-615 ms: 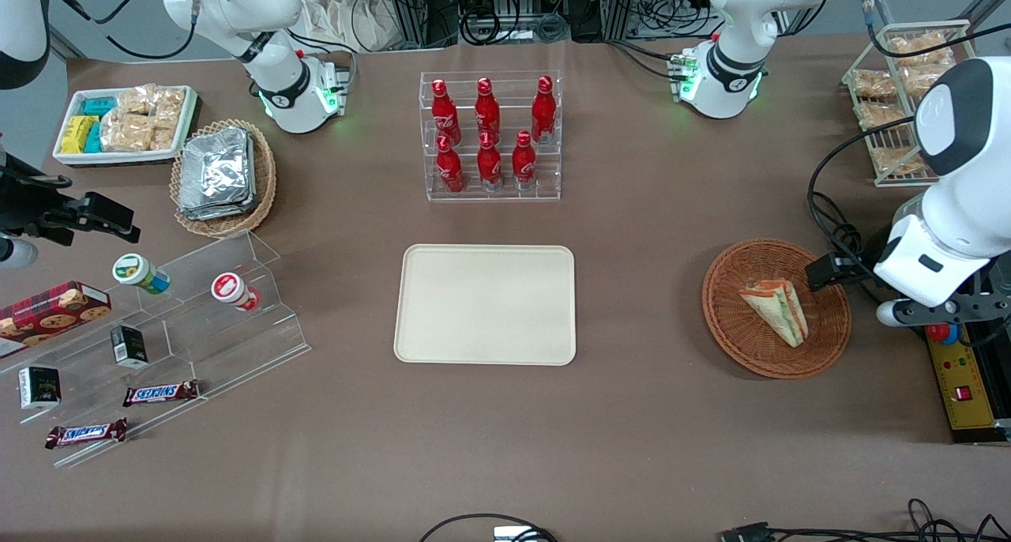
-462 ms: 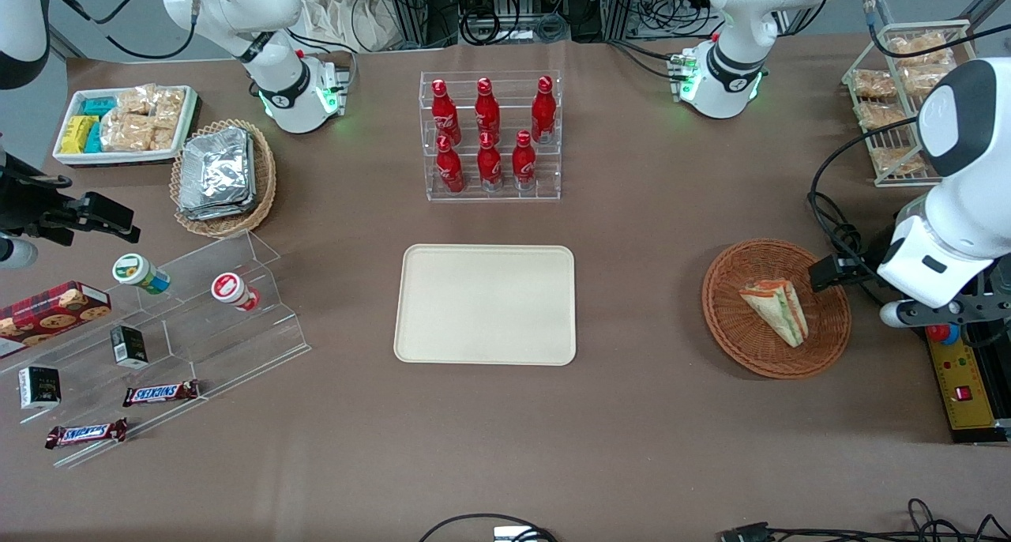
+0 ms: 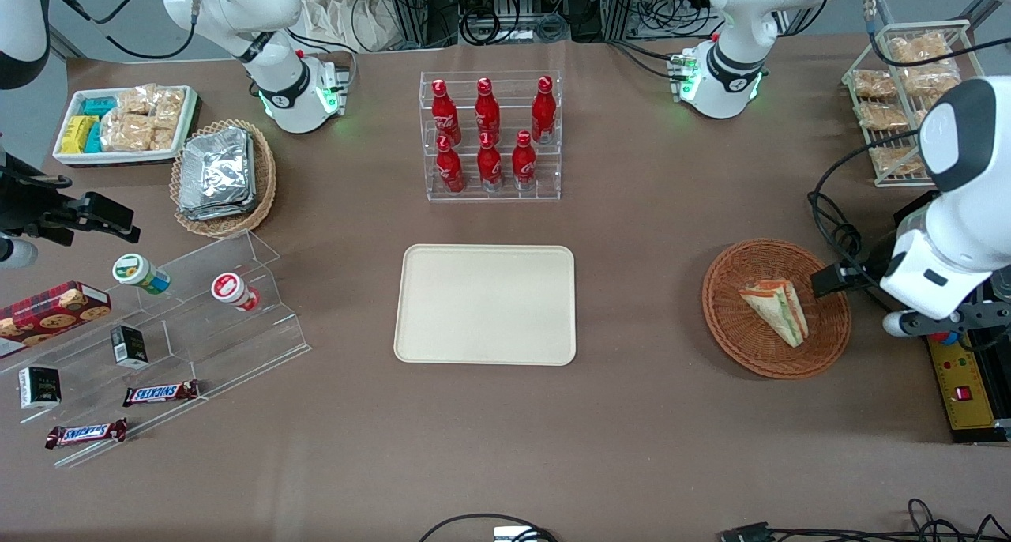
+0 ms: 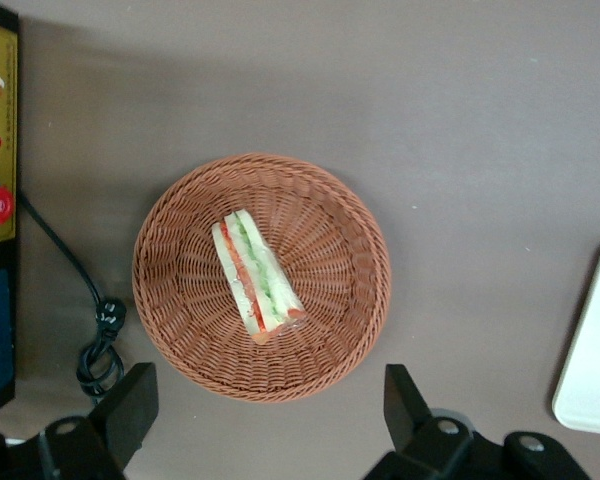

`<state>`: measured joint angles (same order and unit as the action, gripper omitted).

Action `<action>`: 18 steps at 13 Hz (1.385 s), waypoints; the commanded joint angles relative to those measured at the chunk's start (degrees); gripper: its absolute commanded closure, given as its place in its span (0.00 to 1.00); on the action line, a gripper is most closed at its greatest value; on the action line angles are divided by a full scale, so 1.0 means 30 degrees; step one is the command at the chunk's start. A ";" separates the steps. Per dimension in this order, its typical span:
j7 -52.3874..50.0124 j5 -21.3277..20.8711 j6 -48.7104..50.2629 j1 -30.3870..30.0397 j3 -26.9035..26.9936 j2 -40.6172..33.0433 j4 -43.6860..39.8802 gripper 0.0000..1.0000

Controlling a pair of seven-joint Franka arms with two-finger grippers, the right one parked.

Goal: Place sandwich from basket to tray
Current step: 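Lower the open left gripper over the wrapped sandwich in the wicker basket, then close the left gripper on the sandwich's upright edge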

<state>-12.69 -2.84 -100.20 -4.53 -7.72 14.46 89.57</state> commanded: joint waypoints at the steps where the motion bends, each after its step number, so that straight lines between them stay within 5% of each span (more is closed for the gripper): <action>1: -0.1800 -0.0048 -0.0814 -0.0600 -0.0094 0.0221 0.0928 0.00; 9: -0.6492 0.0040 -0.6645 -0.1450 -0.0094 0.0102 0.7053 0.00; 18: -0.9013 -0.0194 -0.6823 -0.1245 -0.0152 0.2386 0.6968 0.00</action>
<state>-38.48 -2.79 -119.85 -8.35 -7.97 20.51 110.81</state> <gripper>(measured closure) 0.000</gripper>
